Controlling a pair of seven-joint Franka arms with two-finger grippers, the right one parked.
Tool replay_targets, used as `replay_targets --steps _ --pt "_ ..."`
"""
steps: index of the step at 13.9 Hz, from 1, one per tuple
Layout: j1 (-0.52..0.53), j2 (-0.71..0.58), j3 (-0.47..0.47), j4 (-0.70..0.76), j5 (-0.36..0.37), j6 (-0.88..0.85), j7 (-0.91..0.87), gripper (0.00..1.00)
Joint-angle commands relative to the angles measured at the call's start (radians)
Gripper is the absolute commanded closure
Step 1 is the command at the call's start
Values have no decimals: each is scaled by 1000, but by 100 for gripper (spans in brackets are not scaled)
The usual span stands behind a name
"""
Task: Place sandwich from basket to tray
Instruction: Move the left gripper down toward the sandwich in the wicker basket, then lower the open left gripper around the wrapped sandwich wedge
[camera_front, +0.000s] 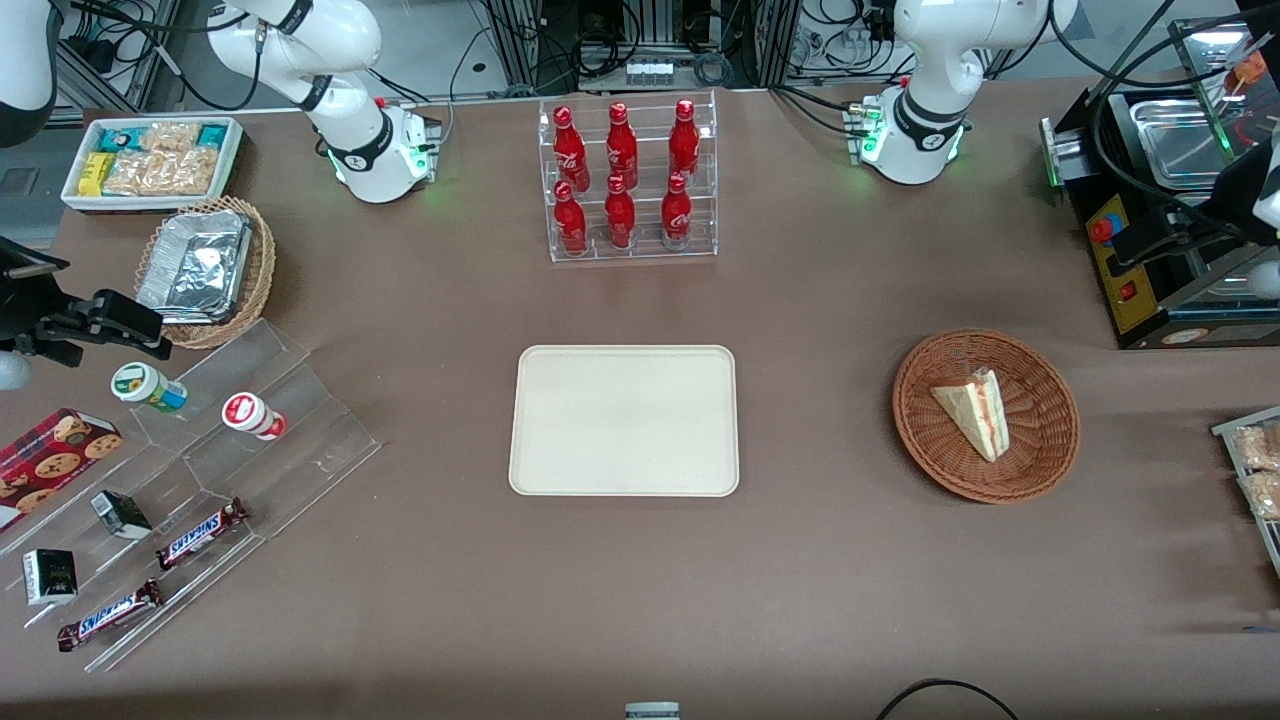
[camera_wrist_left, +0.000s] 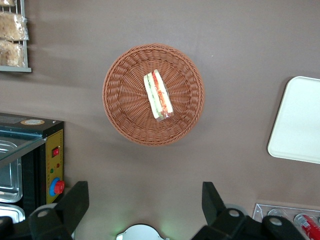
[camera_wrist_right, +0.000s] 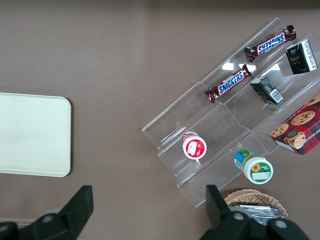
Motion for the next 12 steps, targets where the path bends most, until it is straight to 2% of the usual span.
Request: replay_targets --steps 1,3,8,12 --pt "19 34 8 -23 -15 18 -50 0" --pt "42 72 15 -58 -43 81 -169 0" --pt "41 115 15 -190 -29 231 -272 0" --pt "38 110 14 -386 -29 479 -353 0"
